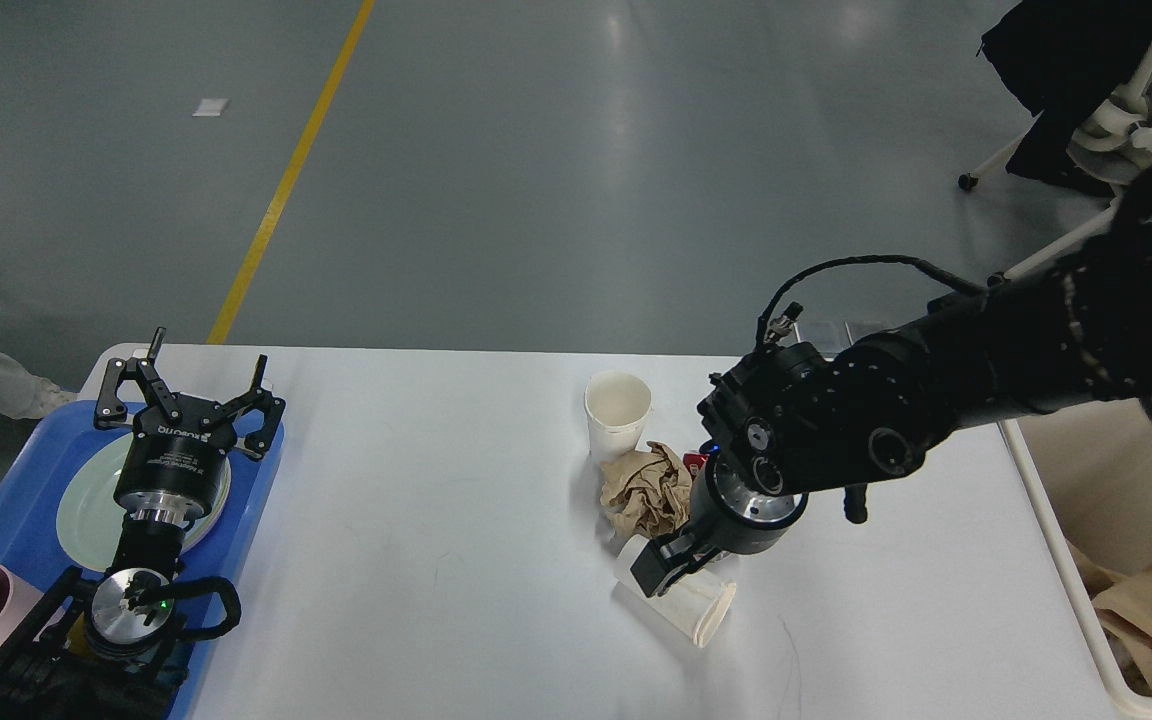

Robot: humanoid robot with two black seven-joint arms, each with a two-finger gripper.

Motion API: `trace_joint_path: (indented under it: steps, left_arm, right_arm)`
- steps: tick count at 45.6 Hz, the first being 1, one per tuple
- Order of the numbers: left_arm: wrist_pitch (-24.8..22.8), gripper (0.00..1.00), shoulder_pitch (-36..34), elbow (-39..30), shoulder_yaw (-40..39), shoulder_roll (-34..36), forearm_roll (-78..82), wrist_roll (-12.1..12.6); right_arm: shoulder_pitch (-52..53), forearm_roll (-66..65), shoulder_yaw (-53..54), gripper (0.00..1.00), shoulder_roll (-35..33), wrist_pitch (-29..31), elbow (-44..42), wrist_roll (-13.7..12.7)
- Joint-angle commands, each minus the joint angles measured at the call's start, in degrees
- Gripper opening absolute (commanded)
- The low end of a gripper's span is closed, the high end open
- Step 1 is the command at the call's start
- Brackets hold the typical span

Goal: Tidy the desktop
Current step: 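Grasp the white plastic cup with the right gripper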

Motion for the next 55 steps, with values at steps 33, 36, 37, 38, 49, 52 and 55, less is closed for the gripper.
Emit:
trace_joint_path:
  steps: [33, 36, 37, 38, 49, 52, 55]
  left_arm:
    - [0.00, 0.97, 0.00, 0.00, 0.09, -0.01, 0.03, 0.00]
    - [0.00, 0.97, 0.00, 0.00, 0.09, -0.01, 0.03, 0.00]
    - [0.00, 0.97, -0.08, 0.00, 0.09, -0.01, 0.03, 0.00]
    - [0.00, 0.97, -0.08, 0.00, 0.09, -0.01, 0.03, 0.00]
    - [0.00, 0.97, 0.00, 0.00, 0.09, -0.01, 0.03, 0.00]
    - [0.00, 0.97, 0.00, 0.00, 0.09, -0.01, 0.03, 0.00]
    - [0.00, 0.97, -0.08, 0.00, 0.09, -0.01, 0.03, 0.00]
  right_arm:
    - [-19.03, -7.38, -0.29, 0.99, 6.49, -0.67, -18.80, -0.25]
    - [-19.29, -7.38, -0.29, 0.98, 6.50, -0.67, -18.80, -0.25]
    - [-19.38, -7.47, -0.29, 0.98, 6.50, -0.59, -18.80, -0.25]
    - [-19.29, -7.38, -0.37, 0.98, 6.50, -0.58, -18.80, -0.25]
    - [-19.20, -7.30, -0.11, 0.98, 6.58, 0.03, -16.69, -0.25]
    - [-19.20, -7.21, -0.02, 0.98, 6.67, 0.03, -16.42, -0.25]
    - [-19.29, -7.21, 0.15, 0.98, 6.67, -0.23, -15.63, -0.25]
